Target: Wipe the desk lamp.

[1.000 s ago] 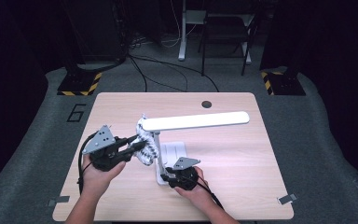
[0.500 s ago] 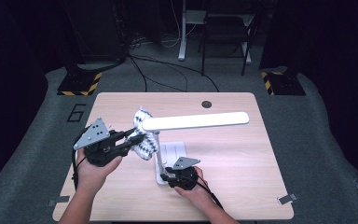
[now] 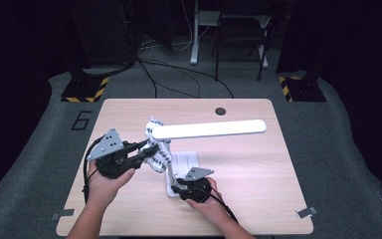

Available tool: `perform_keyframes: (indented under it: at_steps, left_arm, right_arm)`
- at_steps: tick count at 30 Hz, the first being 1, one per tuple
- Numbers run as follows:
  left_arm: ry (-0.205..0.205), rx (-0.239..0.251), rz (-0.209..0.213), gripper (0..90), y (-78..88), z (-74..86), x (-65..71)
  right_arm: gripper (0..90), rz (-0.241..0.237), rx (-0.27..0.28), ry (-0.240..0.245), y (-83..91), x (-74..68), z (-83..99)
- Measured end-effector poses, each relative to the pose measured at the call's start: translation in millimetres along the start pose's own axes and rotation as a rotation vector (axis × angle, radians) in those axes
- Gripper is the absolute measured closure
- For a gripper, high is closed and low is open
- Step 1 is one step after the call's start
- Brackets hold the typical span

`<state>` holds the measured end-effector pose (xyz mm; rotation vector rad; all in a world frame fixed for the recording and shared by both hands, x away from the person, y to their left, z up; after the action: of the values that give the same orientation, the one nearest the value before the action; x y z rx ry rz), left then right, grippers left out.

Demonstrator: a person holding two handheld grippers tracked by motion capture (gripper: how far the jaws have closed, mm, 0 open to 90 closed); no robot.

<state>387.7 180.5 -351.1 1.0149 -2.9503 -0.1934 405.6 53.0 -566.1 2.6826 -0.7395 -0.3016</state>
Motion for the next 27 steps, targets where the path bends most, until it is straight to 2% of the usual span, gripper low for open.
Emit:
perform_keyframes:
  at_steps: [14,18,24,27]
  left_arm:
    - [0.031,-0.037,-0.001,72.4,-7.5,32.5,-1.8]
    - [0.048,-0.047,-0.005,72.3,-10.5,48.5,-2.0]
    - [0.052,-0.07,-0.014,72.3,-13.6,66.3,-1.8]
    - [0.059,-0.093,-0.018,72.3,-15.4,79.7,-1.4]
  right_arm:
    - [61.7,0.001,0.002,0.002,0.0,0.2,0.0]
    - [61.7,0.003,0.003,0.006,-0.2,0.5,0.0]
    - [61.7,0.004,0.003,0.001,-0.1,0.0,0.1]
    - [61.7,0.001,0.002,0.001,0.1,-0.2,0.3]
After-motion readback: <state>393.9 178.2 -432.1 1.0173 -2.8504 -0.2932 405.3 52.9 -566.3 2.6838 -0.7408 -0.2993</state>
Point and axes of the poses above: each handheld gripper's, and its own axes: y roughly backward along the jaws, z roughly out of its underside, x roughly to its right, the point moved 8 cm from there along -y, roughly forward along the jaws, and after that the axes turned 10 degrees about x, right-handed, at the moved point
